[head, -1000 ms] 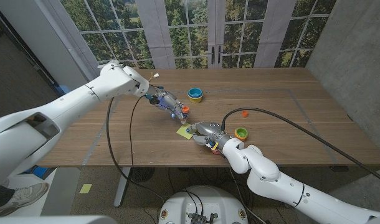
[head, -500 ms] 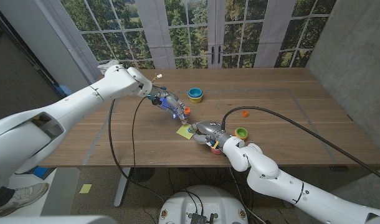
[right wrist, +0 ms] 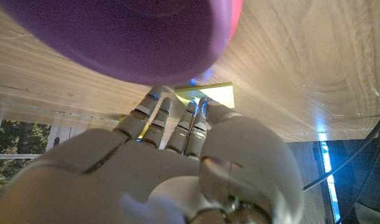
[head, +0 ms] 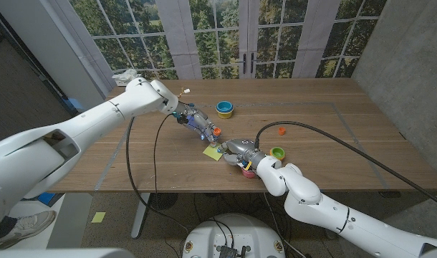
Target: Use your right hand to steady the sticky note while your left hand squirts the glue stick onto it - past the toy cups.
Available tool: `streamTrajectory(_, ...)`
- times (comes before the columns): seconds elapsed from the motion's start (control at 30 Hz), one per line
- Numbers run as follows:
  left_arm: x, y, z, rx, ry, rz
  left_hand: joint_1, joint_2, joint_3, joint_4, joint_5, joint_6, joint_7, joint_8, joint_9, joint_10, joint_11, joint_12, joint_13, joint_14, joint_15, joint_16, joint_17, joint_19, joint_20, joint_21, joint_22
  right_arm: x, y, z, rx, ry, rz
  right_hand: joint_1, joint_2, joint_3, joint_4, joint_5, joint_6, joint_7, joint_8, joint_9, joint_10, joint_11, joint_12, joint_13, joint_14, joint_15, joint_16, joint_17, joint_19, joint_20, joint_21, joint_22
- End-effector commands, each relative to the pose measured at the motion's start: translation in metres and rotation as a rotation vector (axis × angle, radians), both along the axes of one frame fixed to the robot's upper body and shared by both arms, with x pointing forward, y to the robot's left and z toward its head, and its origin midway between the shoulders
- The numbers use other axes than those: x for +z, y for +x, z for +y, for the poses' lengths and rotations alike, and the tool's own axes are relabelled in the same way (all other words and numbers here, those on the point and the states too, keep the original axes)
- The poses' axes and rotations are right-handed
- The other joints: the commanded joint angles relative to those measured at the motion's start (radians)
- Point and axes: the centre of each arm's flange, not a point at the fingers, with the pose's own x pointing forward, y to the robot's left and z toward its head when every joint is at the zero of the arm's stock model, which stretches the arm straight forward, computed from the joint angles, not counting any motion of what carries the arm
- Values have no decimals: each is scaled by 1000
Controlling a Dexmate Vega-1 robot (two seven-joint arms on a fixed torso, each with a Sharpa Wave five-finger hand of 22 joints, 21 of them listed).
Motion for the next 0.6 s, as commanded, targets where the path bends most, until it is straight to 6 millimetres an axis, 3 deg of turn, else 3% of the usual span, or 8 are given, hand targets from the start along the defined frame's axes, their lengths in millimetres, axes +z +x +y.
streamTrajectory(0.03,-5,-5,-4,7,86,-46,3,11,8,9,3,19,38,6,4,156,20,4,119,112,-124,-8,2,-5,-119,-2,3,1,0,-1,5,0,-2,10,-5,4,-3,8,13,3,4,3,11,0,6,2,9,-187,5,2,2,-92,6,1)
streamTrajectory(0.43,-14,-13,-6,-23,96,-62,1,13,7,10,2,15,33,6,5,155,16,-2,118,107,-125,-11,4,-9,-118,-3,3,1,0,1,-28,-21,15,28,-12,4,-24,9,59,3,12,1,47,-3,15,1,11,-186,5,0,-6,-86,5,0)
streamTrajectory(0.6,-17,-19,-2,-32,45,-45,0,14,6,10,1,15,35,6,6,156,15,-2,119,106,-125,-13,5,-9,-119,-3,4,2,2,0,-33,-28,44,32,-12,0,-31,9,79,16,15,1,62,0,18,1,10,-185,5,-1,-14,-85,3,0)
